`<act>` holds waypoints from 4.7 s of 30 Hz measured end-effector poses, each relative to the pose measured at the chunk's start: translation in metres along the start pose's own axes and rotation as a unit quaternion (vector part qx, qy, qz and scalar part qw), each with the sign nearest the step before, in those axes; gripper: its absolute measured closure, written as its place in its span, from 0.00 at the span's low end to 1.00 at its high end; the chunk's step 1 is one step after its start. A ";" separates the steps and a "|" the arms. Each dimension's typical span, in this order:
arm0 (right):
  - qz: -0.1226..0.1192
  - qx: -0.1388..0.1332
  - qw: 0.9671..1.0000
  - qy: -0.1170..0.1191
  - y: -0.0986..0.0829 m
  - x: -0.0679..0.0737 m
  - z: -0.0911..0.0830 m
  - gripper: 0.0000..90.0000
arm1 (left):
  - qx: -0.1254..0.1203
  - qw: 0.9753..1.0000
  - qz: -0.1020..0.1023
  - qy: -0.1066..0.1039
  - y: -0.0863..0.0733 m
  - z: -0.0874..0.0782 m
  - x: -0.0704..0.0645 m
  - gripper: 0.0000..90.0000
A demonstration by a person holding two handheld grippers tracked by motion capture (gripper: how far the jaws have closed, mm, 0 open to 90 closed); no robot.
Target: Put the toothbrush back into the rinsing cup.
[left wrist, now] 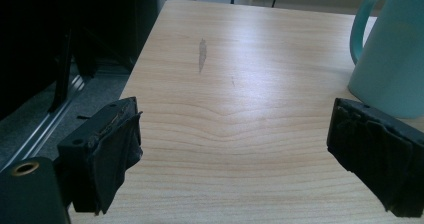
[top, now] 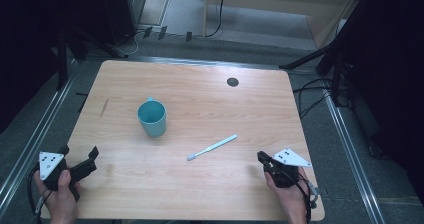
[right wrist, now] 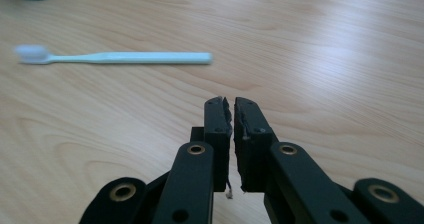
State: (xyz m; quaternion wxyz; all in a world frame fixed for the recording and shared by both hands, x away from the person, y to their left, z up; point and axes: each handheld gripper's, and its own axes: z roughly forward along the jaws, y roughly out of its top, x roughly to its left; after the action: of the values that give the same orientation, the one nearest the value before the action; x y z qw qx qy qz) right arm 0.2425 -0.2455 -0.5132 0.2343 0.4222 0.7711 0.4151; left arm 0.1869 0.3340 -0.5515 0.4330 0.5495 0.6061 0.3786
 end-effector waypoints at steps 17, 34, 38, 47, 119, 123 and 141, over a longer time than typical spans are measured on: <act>-0.051 0.092 0.989 0.109 0.034 0.090 0.054 1.00 | -0.002 1.000 -0.006 -0.004 0.000 0.000 0.001 0.08; -0.059 0.133 0.983 0.116 0.051 0.123 0.120 1.00 | -0.002 1.000 -0.009 -0.004 0.000 0.000 0.002 0.08; -0.057 0.132 0.983 0.113 0.055 0.121 0.126 1.00 | -0.001 1.000 -0.009 -0.004 0.000 0.000 0.002 0.08; -0.031 0.129 0.986 0.102 0.070 0.116 0.149 1.00 | -0.001 1.000 -0.010 -0.004 0.000 0.000 0.002 0.08; 0.060 0.246 0.967 -0.034 0.126 -0.011 0.198 0.88 | 0.000 1.000 -0.014 -0.006 0.000 0.000 0.003 0.08; 0.055 0.237 0.970 -0.030 0.125 -0.008 0.197 0.88 | -0.001 1.000 -0.014 -0.006 0.000 0.000 0.003 0.08; 0.067 0.174 0.982 -0.010 0.134 -0.007 0.179 0.94 | 0.000 1.000 -0.013 -0.005 0.000 0.000 0.003 0.08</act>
State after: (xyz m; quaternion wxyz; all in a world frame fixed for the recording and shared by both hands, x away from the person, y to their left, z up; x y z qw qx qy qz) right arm 0.4346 -0.1326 -0.4983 0.1359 0.5114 0.7993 0.2850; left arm 0.1868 0.3372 -0.5517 0.4410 0.5436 0.6107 0.3702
